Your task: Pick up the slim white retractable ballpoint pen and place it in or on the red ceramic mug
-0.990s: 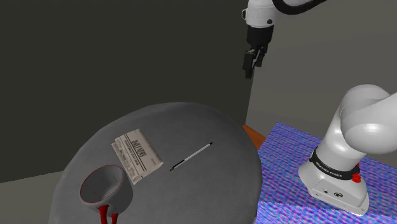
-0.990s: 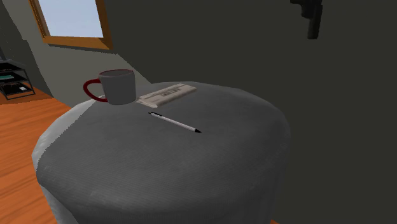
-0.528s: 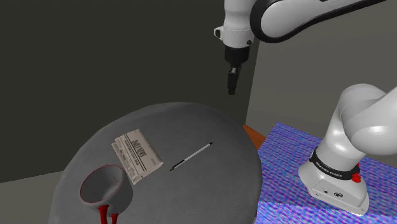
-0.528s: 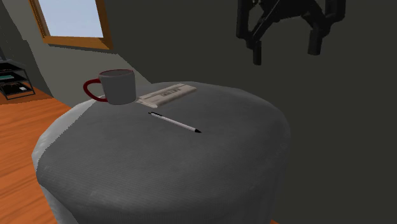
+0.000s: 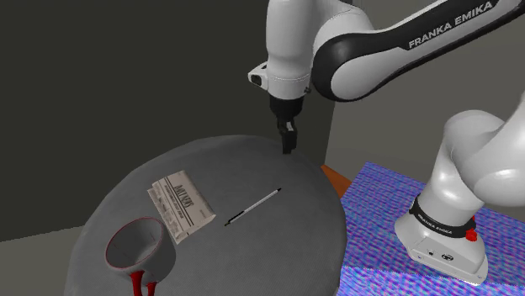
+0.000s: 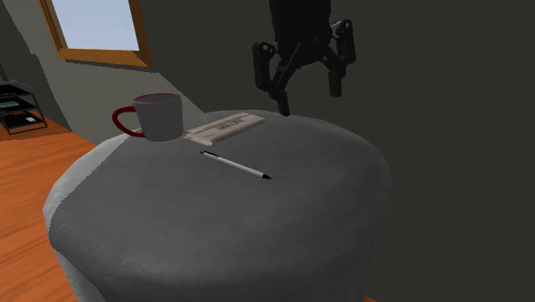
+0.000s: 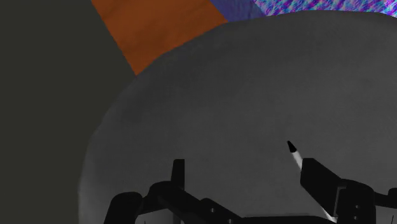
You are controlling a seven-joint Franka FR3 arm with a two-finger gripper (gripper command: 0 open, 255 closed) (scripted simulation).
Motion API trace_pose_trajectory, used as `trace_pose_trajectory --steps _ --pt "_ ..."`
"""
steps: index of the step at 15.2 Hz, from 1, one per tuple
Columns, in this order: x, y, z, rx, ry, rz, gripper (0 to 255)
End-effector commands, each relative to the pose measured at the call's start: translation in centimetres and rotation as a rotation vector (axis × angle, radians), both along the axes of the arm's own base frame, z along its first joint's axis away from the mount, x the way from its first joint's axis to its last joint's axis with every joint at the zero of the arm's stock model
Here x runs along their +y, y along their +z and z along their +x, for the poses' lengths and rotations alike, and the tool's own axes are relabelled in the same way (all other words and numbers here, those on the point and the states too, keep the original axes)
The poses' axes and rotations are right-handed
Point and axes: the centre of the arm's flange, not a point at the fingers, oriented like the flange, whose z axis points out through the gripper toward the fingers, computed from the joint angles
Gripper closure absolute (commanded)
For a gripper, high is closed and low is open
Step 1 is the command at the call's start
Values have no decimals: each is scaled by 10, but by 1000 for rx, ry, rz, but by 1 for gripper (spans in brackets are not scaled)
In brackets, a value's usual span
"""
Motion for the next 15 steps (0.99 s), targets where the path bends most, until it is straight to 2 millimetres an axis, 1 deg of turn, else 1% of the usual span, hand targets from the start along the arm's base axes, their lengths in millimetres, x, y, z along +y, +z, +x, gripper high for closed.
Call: trace_pose_trajectory --steps 1,5,10,11,15 --pt "22 -15 -4 -3 102 -14 0" --pt "65 -43 -19 -8 298 -43 0" --pt "111 -79 -49 -15 543 -79 0" --pt "111 -79 -49 -15 543 -79 0" --pt "109 -100 -44 -15 543 -79 0"
